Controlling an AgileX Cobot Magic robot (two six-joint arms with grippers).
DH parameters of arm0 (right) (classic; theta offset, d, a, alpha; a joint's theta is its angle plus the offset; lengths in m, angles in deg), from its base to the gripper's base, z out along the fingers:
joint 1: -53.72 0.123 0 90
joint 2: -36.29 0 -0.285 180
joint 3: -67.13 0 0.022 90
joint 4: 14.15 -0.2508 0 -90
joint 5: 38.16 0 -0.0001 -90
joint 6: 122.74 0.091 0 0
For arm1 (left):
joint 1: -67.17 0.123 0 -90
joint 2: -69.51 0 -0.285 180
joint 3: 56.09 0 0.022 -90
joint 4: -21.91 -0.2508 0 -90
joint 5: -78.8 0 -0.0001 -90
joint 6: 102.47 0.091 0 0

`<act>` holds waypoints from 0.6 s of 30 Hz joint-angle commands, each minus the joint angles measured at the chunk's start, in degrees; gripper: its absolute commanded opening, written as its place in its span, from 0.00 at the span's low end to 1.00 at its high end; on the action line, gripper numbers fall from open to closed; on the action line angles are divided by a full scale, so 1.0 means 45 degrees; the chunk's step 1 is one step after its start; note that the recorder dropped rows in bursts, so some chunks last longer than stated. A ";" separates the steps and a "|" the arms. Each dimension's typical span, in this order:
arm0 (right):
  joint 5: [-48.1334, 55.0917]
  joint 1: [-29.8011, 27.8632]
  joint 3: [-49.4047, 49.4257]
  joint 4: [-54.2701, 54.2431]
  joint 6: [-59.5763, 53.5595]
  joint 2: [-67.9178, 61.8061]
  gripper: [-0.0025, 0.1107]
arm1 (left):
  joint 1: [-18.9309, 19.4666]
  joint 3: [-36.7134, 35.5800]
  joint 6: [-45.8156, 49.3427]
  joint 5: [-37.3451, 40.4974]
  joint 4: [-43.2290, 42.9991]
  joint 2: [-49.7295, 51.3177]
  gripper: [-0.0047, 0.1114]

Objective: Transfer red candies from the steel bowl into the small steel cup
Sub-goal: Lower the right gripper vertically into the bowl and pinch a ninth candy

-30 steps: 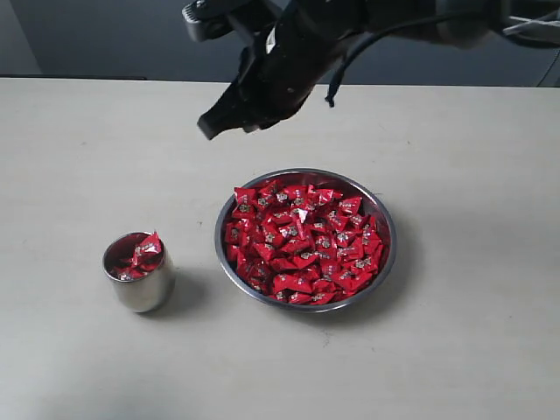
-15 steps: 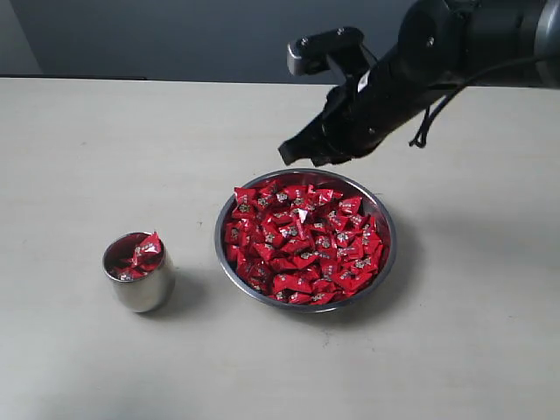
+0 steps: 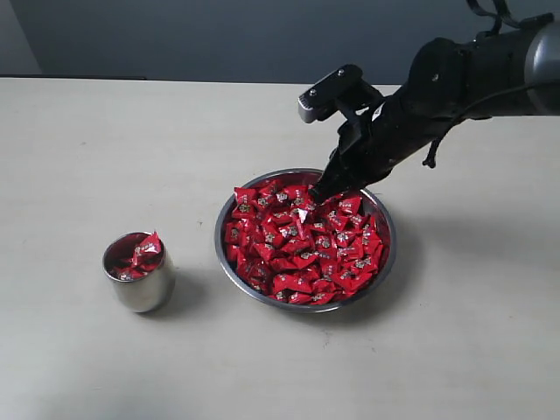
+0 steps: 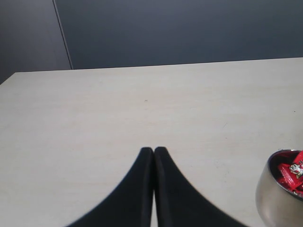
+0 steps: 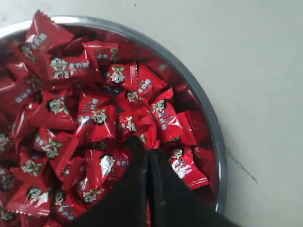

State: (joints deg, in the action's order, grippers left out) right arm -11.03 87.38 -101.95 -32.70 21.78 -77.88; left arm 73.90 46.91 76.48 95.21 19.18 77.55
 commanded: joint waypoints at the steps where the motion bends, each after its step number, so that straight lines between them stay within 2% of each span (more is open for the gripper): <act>1: -0.0079 -0.0054 -0.0070 0.0465 -0.0751 -0.0138 0.01 | 0.0007 -0.0049 -0.0014 -0.0020 0.0029 -0.0057 0.04; 9: 0.4114 -0.0030 -0.2955 0.1552 -0.1124 -0.1077 0.01 | 0.0007 -0.0049 -0.0014 -0.0020 0.0029 -0.0057 0.04; 18: 0.6290 0.0546 -0.4937 0.2532 -0.2508 -0.1910 0.01 | 0.0007 -0.0049 -0.0014 -0.0020 0.0029 -0.0057 0.04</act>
State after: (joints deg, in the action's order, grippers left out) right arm 14.46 89.04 -122.25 -22.85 11.91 -84.71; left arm 73.90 46.91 76.48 95.21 19.18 77.55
